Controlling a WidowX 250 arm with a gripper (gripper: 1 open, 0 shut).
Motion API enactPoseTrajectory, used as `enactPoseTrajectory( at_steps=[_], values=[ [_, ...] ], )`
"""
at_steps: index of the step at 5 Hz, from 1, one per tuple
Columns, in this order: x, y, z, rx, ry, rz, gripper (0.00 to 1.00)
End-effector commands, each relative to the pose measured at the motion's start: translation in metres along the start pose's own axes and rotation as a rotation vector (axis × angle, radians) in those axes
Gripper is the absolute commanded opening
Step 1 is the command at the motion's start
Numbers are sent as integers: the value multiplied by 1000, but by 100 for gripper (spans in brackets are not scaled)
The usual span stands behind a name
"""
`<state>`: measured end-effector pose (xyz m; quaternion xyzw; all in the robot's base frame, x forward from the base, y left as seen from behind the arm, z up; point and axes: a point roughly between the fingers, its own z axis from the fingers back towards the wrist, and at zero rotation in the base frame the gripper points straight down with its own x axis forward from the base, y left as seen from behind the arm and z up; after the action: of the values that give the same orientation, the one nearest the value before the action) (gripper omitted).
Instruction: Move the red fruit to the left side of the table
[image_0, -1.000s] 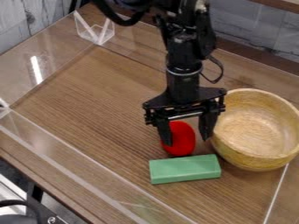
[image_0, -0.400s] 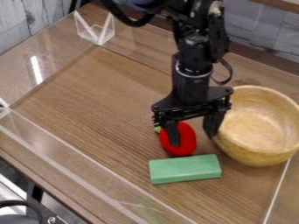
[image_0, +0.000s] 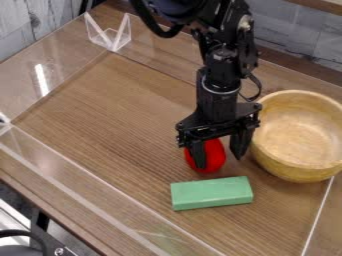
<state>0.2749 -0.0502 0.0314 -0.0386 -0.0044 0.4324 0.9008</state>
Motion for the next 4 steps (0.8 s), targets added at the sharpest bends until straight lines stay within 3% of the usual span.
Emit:
enactPoseTrajectory(
  at_steps=[1, 2, 4],
  values=[
    [6, -7, 5, -41, -17, -25, 100],
    [6, -5, 2, -37, -15, -60, 100],
    [18, 24, 17, -34, -16, -157, 100]
  ],
)
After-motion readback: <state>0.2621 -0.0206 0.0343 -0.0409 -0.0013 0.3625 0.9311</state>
